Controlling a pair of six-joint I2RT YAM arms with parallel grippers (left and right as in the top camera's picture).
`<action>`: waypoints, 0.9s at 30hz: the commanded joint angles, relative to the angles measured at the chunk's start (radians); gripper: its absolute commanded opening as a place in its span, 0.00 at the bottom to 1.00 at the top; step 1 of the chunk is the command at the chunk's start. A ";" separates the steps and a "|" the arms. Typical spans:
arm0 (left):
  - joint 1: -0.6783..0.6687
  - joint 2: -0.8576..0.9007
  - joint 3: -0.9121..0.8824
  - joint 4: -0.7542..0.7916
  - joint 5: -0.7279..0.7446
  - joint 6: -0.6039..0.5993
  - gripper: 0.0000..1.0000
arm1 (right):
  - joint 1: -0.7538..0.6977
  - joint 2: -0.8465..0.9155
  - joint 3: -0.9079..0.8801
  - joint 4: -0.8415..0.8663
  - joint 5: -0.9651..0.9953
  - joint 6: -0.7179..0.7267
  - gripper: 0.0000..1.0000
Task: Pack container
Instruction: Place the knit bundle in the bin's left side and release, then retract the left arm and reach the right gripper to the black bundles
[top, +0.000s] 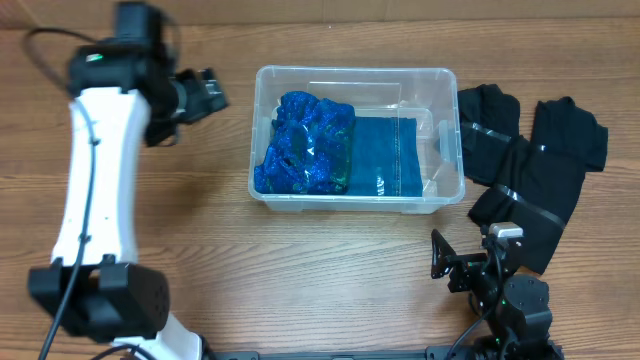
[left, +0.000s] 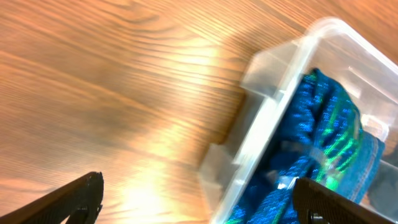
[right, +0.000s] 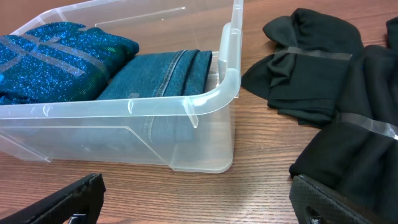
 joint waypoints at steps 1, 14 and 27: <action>0.101 -0.040 0.003 -0.032 0.136 0.191 0.99 | -0.004 -0.004 -0.012 -0.003 -0.006 0.006 1.00; -0.391 0.143 0.000 0.094 -0.018 0.619 0.08 | -0.003 -0.004 -0.014 0.024 -0.132 0.165 1.00; -0.356 0.219 0.352 -0.103 0.034 0.364 0.70 | -0.004 0.261 0.521 -0.224 -0.144 0.204 1.00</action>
